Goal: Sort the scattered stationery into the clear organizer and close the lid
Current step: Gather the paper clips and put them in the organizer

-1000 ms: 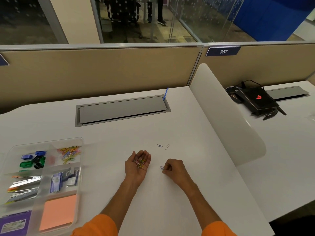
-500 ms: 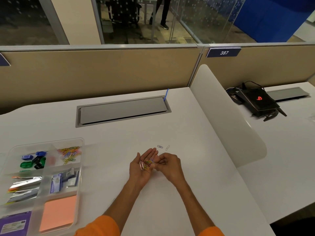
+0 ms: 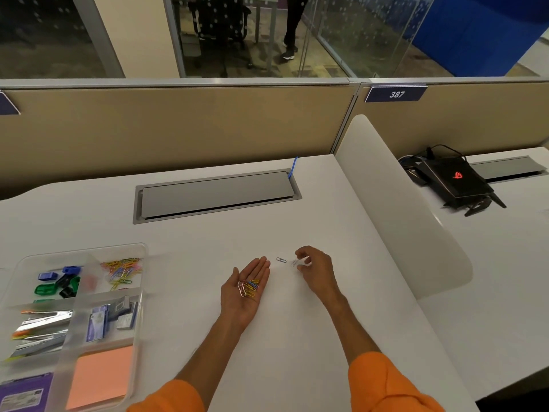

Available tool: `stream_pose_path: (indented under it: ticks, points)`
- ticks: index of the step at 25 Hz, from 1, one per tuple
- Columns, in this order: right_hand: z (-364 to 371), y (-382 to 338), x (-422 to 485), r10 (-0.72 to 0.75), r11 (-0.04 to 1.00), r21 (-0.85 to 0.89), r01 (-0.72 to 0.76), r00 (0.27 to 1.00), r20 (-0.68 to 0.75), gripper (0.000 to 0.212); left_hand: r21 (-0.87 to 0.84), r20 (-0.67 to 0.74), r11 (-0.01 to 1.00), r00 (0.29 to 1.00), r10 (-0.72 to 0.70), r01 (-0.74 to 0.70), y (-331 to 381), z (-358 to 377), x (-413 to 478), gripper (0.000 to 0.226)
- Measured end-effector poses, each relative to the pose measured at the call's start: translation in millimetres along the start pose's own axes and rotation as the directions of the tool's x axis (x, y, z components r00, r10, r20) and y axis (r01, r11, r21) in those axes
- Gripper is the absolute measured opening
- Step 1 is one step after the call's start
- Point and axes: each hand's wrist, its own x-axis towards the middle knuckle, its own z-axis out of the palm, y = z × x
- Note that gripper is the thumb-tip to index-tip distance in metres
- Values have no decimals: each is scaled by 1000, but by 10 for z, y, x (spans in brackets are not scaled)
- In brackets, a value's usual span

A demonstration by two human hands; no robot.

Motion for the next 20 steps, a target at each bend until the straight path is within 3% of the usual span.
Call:
stream_pose_path:
  ticks: [3,8,11,15,20]
  points:
    - [17,100,146,-134,982,-113,149,982,135,41,-15,-2,999,999,32,-32,90,-28,17,53]
    - [-15,50,348,-191,951,-193,242,949,249,27,-23,-7,998,999,50,-51,162,-69,35,53]
    - [4,56,351,-121,975,-149,165,957,264,30,-28,-8,998,999,51,-51,160,-70,34,53]
    - [111,-76,336,8,997,71,-21,983,182,23,-21,-20,998,998,52,-52,150,-82,41,53]
    - [262,-164,333,12,996,86,-24,989,146,22,-17,-19,998,998,60,-61,204,-81,31,52]
